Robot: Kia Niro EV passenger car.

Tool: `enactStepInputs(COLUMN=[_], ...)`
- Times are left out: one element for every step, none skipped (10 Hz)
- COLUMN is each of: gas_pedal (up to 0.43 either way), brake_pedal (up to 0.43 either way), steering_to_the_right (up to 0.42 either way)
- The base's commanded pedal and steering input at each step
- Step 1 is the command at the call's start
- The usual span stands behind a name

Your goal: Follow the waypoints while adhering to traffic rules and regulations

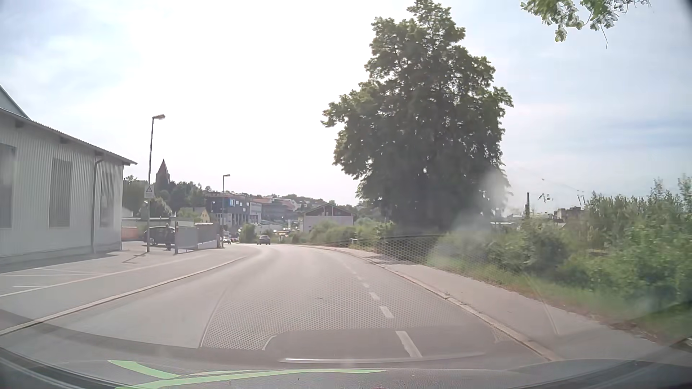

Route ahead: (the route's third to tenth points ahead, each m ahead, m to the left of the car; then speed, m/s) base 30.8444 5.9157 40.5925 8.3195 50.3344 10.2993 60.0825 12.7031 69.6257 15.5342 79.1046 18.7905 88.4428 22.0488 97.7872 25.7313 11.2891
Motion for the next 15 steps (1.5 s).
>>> enactStepInputs(gas_pedal=[0.028,0.028,0.028,0.028,0.028,0.028,0.028,0.028,0.028,0.028,0.028,0.028,0.028,0.028,0.028], brake_pedal=[0.0,0.0,0.0,0.0,0.0,0.0,0.0,0.0,0.0,0.0,0.0,0.0,0.0,0.0,0.0], steering_to_the_right=[-0.007,-0.007,-0.01,-0.011,-0.013,-0.013,-0.013,-0.013,-0.014,-0.014,-0.016,-0.019,-0.022,-0.024,-0.026])
